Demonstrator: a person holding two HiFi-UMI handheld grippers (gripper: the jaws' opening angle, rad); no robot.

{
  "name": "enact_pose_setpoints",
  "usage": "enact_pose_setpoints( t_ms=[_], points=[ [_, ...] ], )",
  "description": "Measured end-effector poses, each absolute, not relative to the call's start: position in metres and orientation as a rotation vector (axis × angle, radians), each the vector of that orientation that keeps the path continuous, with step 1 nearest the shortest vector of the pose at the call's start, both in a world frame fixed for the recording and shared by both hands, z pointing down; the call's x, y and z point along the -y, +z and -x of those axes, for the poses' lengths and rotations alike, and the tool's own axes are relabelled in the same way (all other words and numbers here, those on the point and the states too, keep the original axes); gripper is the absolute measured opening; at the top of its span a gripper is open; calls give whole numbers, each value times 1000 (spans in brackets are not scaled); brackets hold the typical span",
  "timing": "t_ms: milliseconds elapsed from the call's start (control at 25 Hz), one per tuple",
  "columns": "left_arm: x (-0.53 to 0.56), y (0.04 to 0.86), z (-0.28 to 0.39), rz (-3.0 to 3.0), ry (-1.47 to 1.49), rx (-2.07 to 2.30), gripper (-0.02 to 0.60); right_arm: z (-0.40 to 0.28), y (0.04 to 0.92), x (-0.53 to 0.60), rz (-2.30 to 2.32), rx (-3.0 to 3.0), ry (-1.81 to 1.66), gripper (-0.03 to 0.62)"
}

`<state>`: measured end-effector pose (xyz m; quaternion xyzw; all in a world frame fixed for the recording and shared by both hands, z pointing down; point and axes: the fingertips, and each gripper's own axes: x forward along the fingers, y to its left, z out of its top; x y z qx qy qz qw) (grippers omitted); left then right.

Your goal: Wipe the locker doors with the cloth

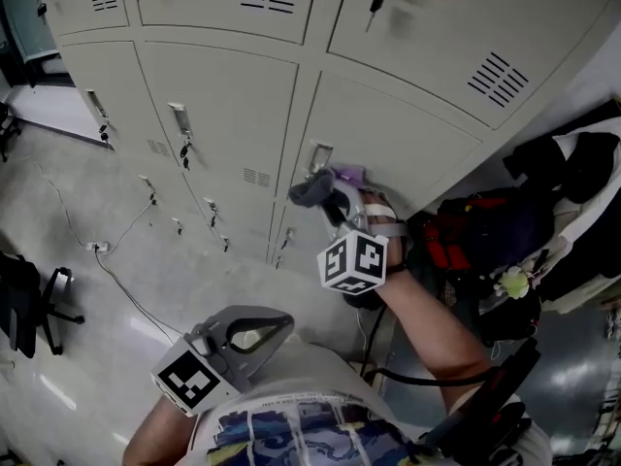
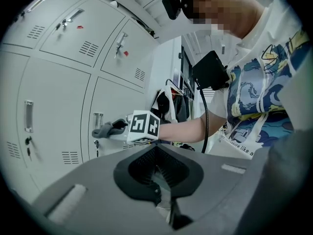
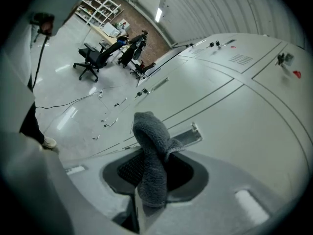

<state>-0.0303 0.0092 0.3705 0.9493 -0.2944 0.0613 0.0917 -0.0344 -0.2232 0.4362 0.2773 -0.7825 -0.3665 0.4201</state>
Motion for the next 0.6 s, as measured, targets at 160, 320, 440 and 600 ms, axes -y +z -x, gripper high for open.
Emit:
enact_pose_setpoints(
  t_ms=[160,320,440,600],
  points=[
    [-8,372,28,-2828,186,863,3,17,476,228,-682,1899,-864,111],
    [-6,373,25,-2821,194,855,3,11,513,235,-648,1858,-813,112],
    [-5,375,26,-2816,206,855,3,19,525,238,-634,1865,-804,112],
    [-4,377,27,-2799,217,868,3,38,532,241,-624,1894,-812,112]
  ],
)
